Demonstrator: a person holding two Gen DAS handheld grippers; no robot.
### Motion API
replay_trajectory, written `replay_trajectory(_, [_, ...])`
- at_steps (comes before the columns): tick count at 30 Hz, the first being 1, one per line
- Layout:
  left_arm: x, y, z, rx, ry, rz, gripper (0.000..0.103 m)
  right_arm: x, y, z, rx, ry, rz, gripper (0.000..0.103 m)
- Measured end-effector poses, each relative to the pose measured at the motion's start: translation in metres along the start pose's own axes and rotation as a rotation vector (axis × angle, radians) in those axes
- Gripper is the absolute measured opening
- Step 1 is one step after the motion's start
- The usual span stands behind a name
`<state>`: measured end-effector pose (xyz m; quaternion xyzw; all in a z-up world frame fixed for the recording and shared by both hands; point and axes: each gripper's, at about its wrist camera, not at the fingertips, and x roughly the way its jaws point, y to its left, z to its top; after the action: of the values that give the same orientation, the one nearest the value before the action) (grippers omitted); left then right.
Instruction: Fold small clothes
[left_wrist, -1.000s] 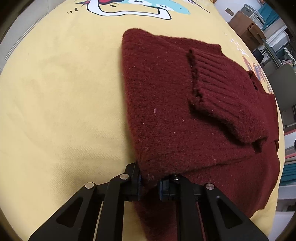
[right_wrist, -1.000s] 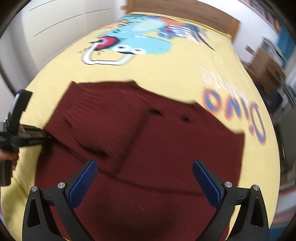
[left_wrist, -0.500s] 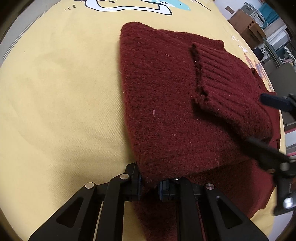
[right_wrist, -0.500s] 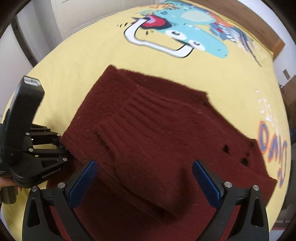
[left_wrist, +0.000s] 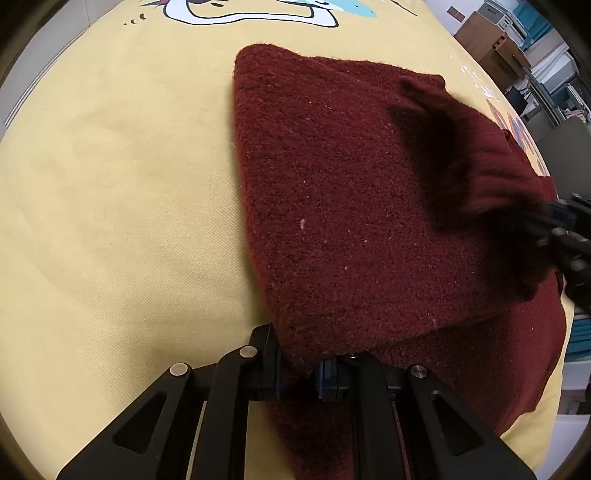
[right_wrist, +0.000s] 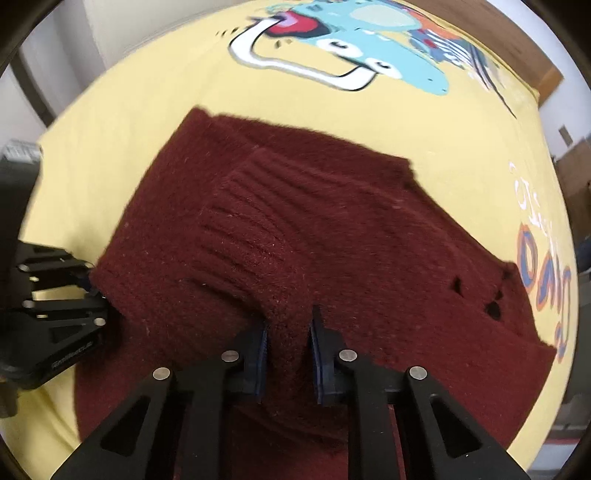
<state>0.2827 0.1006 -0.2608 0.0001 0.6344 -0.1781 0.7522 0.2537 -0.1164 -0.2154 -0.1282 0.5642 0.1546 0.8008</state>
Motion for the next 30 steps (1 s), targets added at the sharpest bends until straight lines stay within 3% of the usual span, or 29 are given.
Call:
replay_trajectory(5, [-0.002,-0.006,-0.001,0.009,-0.010,0.026,0.011,-0.029,-0.045,-0.010,0.141,-0.054,0.067,0.018])
replay_trajectory(10, [-0.002,-0.020,-0.002,0.071,-0.014,0.084,0.011,-0.046,-0.088,-0.032,0.248,-0.080,0.063,0.018])
replay_trajectory(17, [0.000,-0.024,0.000,0.088,-0.010,0.110,0.011,-0.032,-0.142,-0.080,0.410,-0.034,0.055,0.018])
replay_trajectory(22, [0.003,-0.029,0.001,0.119,-0.004,0.133,0.011,-0.016,-0.166,-0.109,0.518,0.000,0.102,0.018])
replay_trajectory(25, [0.004,-0.029,0.003,0.123,0.000,0.141,0.011,-0.011,-0.174,-0.123,0.567,0.004,0.092,0.027])
replay_trajectory(30, [0.006,-0.023,0.003,0.114,0.003,0.131,0.011,-0.019,-0.188,-0.143,0.603,0.011,0.033,0.052])
